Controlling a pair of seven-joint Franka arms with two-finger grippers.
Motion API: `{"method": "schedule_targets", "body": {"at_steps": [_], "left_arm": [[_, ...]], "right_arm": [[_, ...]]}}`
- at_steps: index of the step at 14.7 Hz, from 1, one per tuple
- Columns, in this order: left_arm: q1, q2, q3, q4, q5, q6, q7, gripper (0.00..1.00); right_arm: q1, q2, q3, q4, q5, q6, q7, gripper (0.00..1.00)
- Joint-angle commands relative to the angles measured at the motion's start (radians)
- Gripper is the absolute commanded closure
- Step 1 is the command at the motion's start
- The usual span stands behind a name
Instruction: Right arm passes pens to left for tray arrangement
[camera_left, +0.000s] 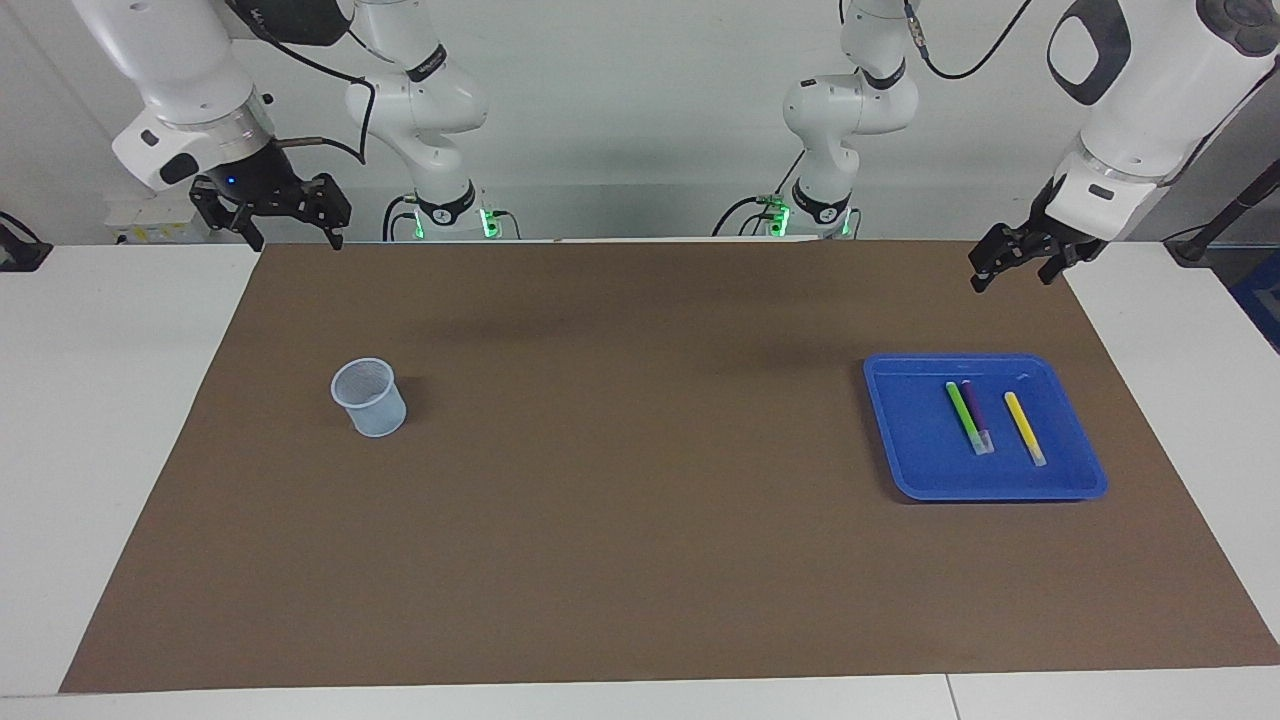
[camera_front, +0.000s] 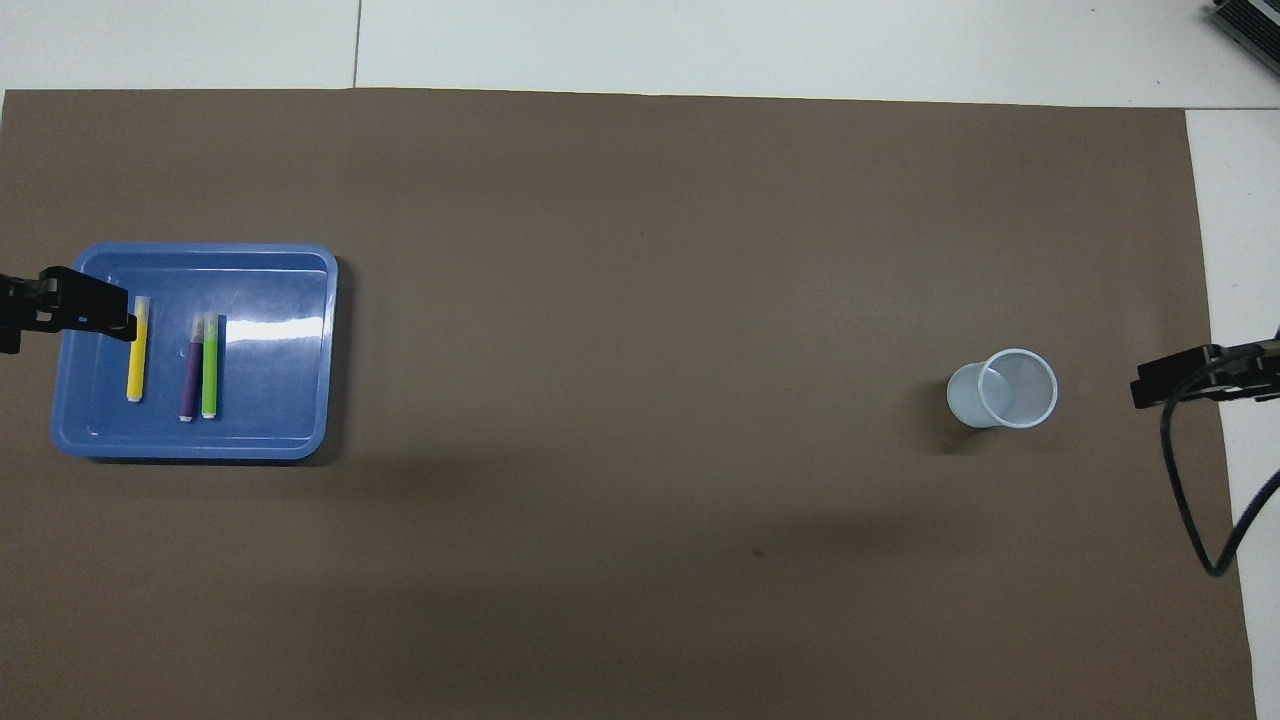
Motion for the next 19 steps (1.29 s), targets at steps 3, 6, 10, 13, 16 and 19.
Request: {"method": "schedule_targets", "body": {"at_steps": [3,6,10,13,16,19], "left_arm": [[-0.002,-0.005,0.012,0.014,-0.009,-0.010,0.001,0.00],[-0.007,-0.005,0.009,0.014,-0.009,-0.010,-0.002,0.00],[-0.010,-0.007,0.009,0.014,-0.009,-0.011,-0.005,0.00],[-0.010,-0.007,0.009,0.016,-0.011,-0.013,-0.005,0.00],[-0.010,-0.007,0.009,0.022,-0.011,-0.020,-0.003,0.00],[-0.008,-0.008,0.009,0.023,-0.003,-0.046,0.001,0.00]], "right_arm": [[0.001,0.002,0.002,-0.002,-0.010,0.014,0.022,0.00],[0.004,0.000,0.003,-0.003,-0.002,0.014,0.027,0.00],[0.007,0.005,0.005,-0.002,-0.002,0.049,0.027,0.00],[0.009,0.006,0.011,-0.006,0.026,0.109,0.070,0.00],[0.009,0.006,0.011,-0.012,0.030,0.131,0.071,0.00],[0.007,0.005,0.011,-0.020,0.029,0.131,0.070,0.00]]}}
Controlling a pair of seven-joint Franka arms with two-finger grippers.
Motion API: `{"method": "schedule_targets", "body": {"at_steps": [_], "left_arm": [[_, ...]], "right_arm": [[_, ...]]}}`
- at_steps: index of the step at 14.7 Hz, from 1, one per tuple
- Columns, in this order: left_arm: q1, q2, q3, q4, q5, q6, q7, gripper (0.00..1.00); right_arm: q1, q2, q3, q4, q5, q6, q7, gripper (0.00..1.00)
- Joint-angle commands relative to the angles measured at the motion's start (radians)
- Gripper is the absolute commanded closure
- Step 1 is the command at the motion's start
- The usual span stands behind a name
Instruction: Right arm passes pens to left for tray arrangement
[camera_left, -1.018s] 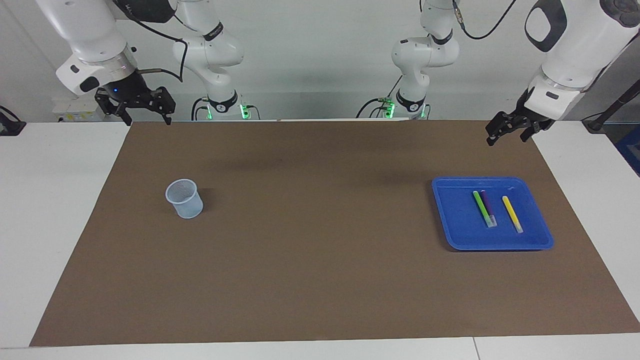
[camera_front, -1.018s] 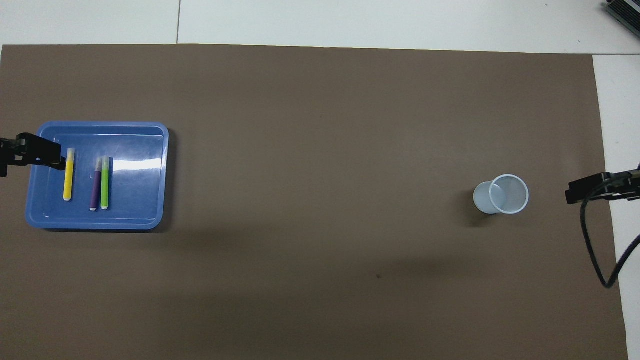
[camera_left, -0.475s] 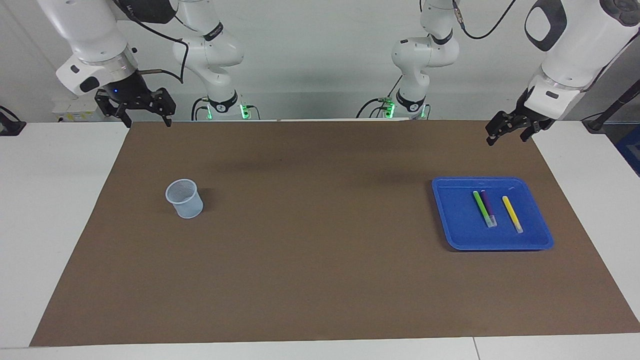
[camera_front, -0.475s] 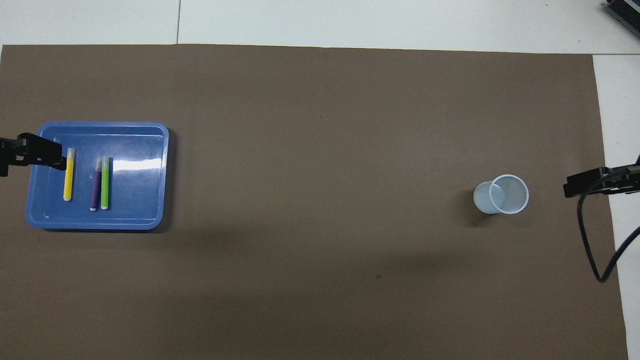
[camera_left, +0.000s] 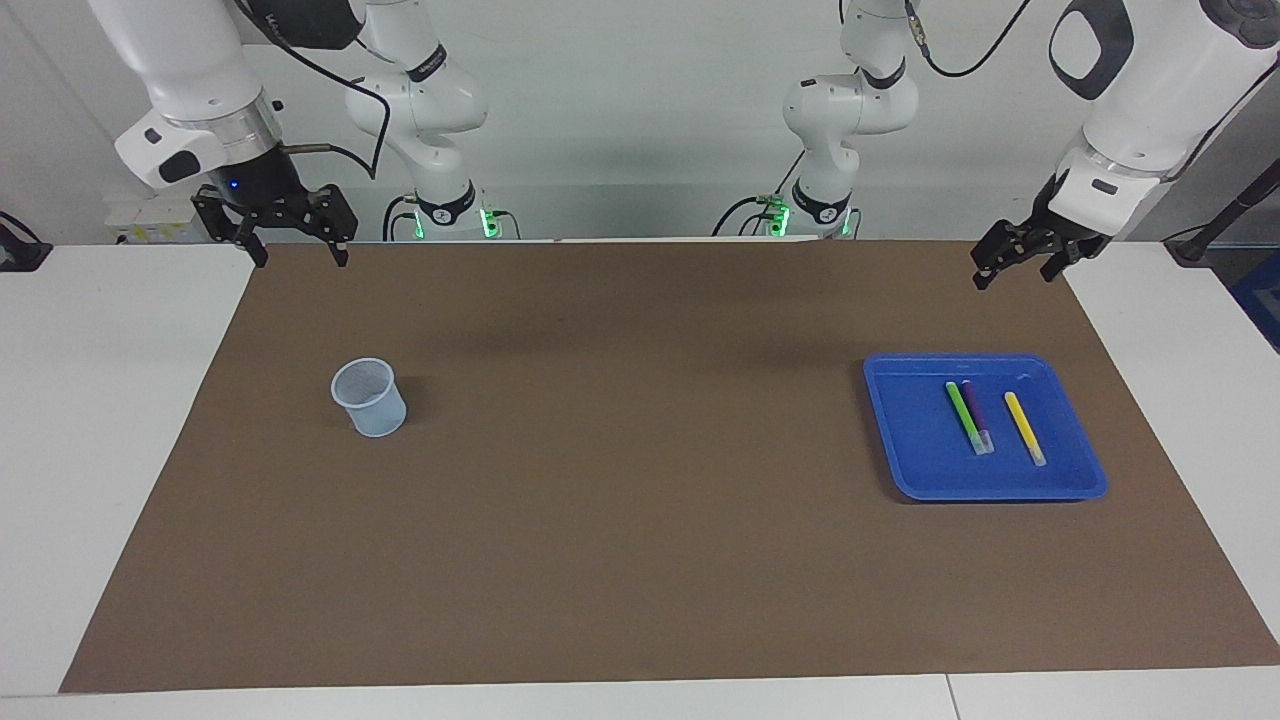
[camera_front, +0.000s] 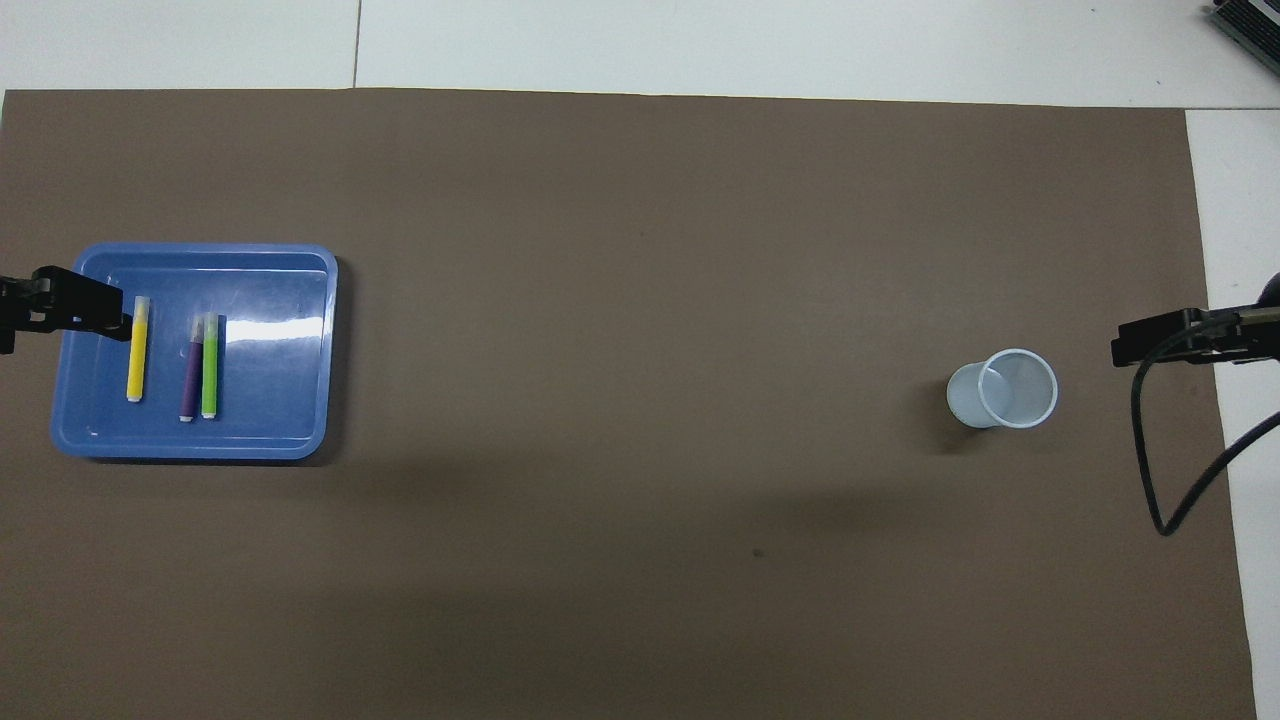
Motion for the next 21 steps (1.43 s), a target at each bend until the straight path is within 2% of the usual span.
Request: {"method": "schedule_targets", "body": {"at_steps": [1,21], "left_arm": [[-0.007,-0.003,0.007,0.020,-0.003,-0.044,0.003,0.00],[-0.001,-0.003,0.001,0.032,0.009,-0.041,0.004,0.00]], "right_arm": [[-0.006,-0.003,0.003,-0.015,0.017,0.018,0.015,0.00],[-0.010,0.000,0.003,-0.011,0.017,0.015,0.006,0.00]]}}
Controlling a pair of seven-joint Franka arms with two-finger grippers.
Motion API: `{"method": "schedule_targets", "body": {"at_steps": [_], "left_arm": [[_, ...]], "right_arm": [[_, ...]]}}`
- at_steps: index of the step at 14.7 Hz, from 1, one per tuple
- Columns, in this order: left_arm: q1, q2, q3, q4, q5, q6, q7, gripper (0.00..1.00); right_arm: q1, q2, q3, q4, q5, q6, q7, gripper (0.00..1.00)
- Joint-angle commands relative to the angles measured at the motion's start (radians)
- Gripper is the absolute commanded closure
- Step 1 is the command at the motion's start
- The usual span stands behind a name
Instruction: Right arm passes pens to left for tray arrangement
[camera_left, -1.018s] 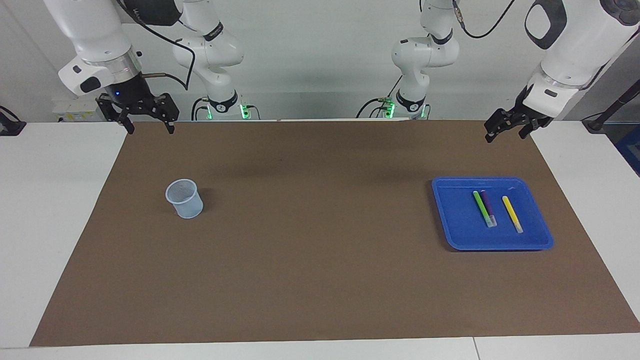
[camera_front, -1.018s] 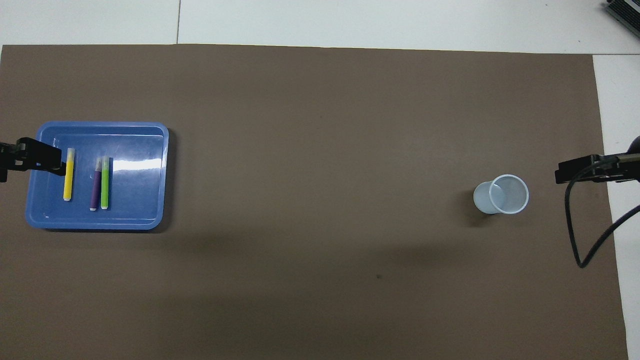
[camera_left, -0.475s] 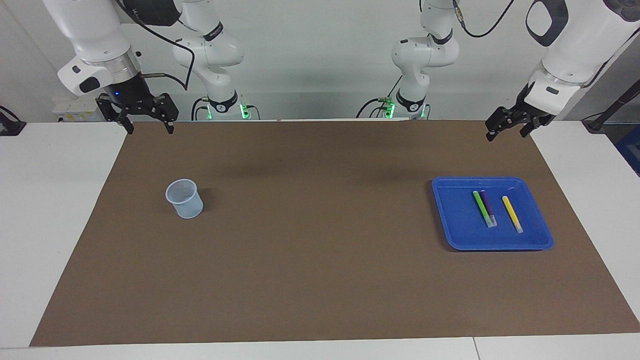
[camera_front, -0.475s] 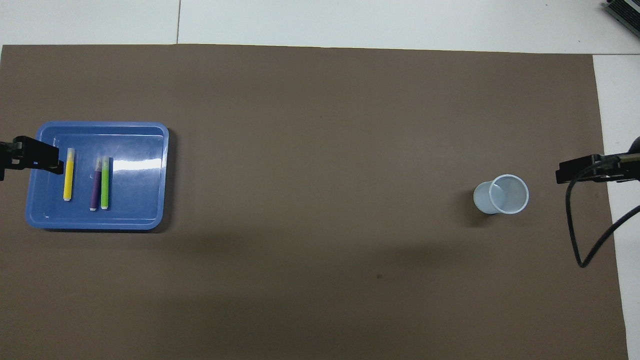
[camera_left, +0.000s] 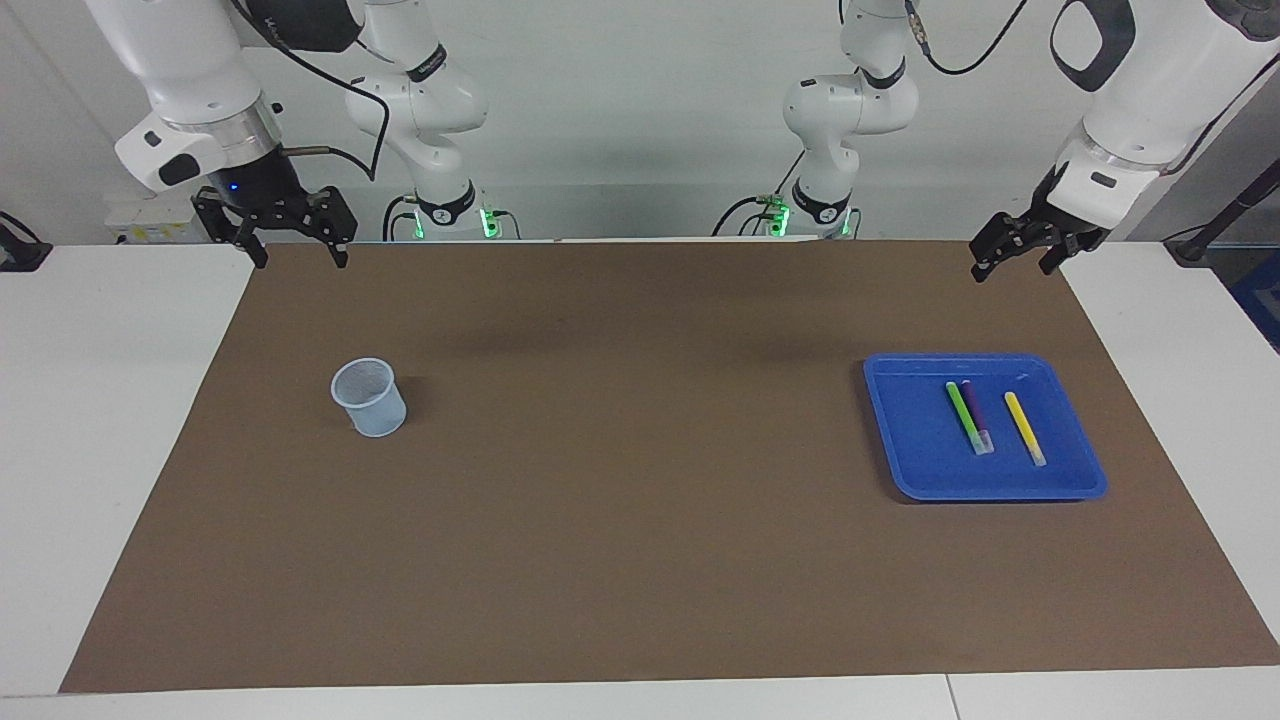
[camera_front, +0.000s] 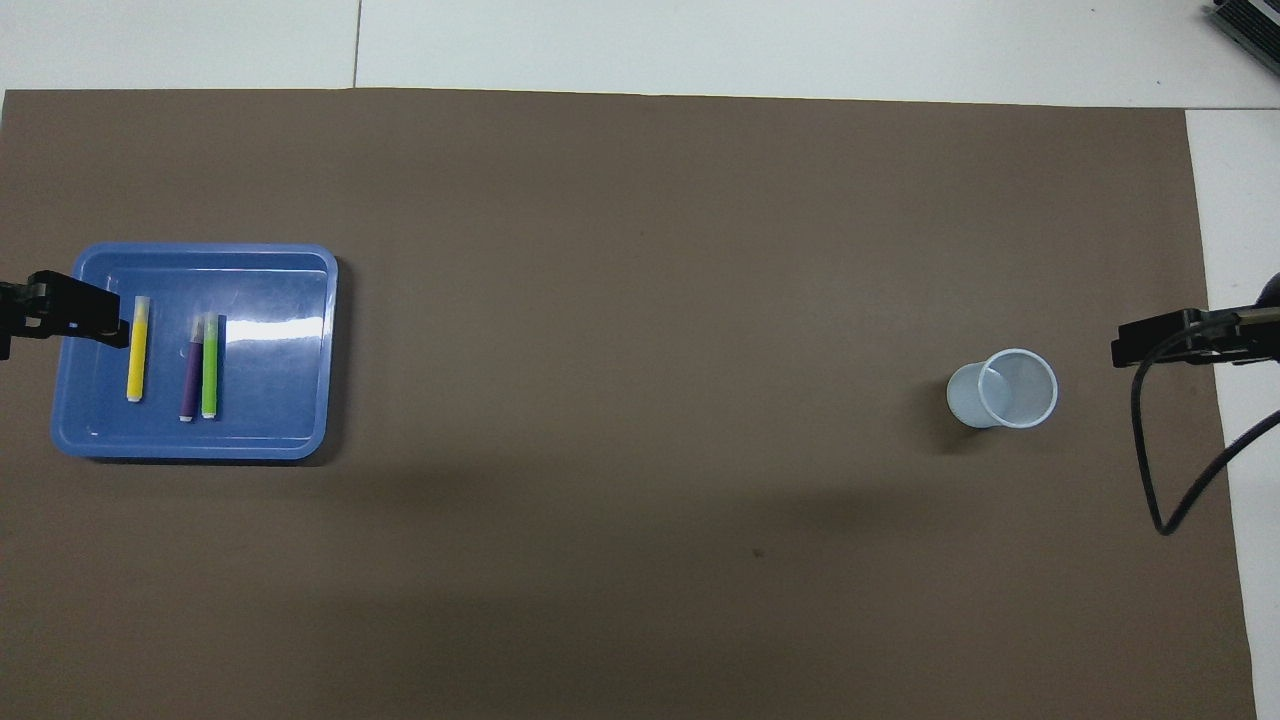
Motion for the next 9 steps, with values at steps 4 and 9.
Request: {"method": "schedule_targets", "body": {"at_steps": [4,9], "left_arm": [[-0.001,0.004,0.009,0.016,0.036,-0.002,0.006,0.00],[-0.010,-0.001,0.006,0.016,0.060,-0.008,0.009,0.00]], "right_arm": [[-0.011,-0.001,0.004,-0.007,0.017,0.015,0.009,0.00],[-0.005,-0.002,0.004,-0.009,0.017,0.017,0.013,0.00]]}}
